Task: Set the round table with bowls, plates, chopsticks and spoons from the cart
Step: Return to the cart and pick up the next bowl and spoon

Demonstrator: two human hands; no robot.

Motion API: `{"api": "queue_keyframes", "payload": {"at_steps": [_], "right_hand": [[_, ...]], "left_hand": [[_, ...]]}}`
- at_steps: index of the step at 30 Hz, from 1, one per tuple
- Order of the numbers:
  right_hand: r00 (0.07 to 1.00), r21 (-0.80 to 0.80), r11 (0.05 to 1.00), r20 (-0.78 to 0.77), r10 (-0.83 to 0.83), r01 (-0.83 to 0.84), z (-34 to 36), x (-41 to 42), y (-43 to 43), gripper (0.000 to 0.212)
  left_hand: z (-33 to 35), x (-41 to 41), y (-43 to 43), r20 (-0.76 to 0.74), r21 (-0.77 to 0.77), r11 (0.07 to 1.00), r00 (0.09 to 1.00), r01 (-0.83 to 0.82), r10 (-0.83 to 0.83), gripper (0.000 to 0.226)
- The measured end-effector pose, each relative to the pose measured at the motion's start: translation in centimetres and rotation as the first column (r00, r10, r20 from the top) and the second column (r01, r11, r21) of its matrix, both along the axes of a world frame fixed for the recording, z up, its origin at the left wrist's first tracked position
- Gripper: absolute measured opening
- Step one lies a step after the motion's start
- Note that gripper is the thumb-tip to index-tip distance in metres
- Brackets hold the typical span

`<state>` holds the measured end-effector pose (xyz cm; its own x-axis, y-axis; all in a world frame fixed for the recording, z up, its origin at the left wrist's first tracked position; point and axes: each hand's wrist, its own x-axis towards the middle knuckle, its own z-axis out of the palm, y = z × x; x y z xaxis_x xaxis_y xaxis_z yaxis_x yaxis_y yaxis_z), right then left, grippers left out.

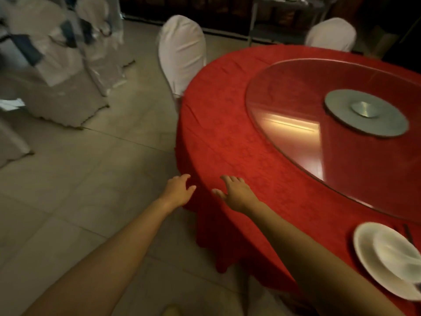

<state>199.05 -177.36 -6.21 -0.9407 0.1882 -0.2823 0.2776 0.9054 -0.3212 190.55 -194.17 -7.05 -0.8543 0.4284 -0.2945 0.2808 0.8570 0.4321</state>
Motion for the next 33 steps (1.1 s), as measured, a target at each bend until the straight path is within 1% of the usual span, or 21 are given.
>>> {"api": "queue_keyframes", "payload": {"at_steps": [4, 8, 11, 15, 22, 25, 29, 33], "right_hand": [[0.998, -0.018, 0.998, 0.013, 0.054, -0.054, 0.3, -7.4, -7.0, 0.063], [0.989, -0.057, 0.992, 0.086, 0.117, -0.113, 0.8, -13.5, -11.6, 0.061], [0.98, -0.067, 0.986, 0.116, 0.16, -0.153, 0.7, -18.2, -13.8, 0.061], [0.975, -0.067, 0.982, 0.126, 0.182, -0.175, 0.0, -25.8, -15.7, 0.064], [0.955, -0.137, 0.971, 0.195, 0.222, -0.198, -3.1, -42.7, -18.5, 0.064], [0.95, -0.13, 0.969, 0.206, 0.236, -0.212, -2.4, -51.0, -18.8, 0.064], [0.952, -0.139, 0.963, 0.17, 0.254, -0.232, -1.0, -60.8, -19.4, 0.062], [0.955, -0.178, 0.958, 0.156, 0.254, -0.226, 0.0, -69.7, -20.4, 0.062]], "left_hand": [[1.8, -5.3, -7.3, 0.046, -0.075, 0.997, 0.998, -0.034, 0.038, 0.055], [3.1, -9.9, -13.4, 0.122, -0.129, 0.99, 0.99, -0.06, 0.076, 0.051], [3.4, -13.5, -16.3, 0.201, -0.14, 0.988, 0.975, -0.071, 0.099, 0.052], [3.1, -19.8, -18.4, 0.217, -0.14, 0.985, 0.968, -0.1, 0.129, 0.051], [1.9, -35.4, -20.4, 0.255, -0.128, 0.98, 0.95, -0.151, 0.18, 0.049], [2.3, -43.2, -21.3, 0.255, -0.123, 0.971, 0.939, -0.204, 0.229, 0.048], [3.2, -52.3, -23.0, 0.267, -0.083, 0.95, 0.912, -0.301, 0.312, 0.05], [4.1, -61.5, -24.3, 0.26, -0.074, 0.942, 0.905, -0.327, 0.335, 0.048]]}}
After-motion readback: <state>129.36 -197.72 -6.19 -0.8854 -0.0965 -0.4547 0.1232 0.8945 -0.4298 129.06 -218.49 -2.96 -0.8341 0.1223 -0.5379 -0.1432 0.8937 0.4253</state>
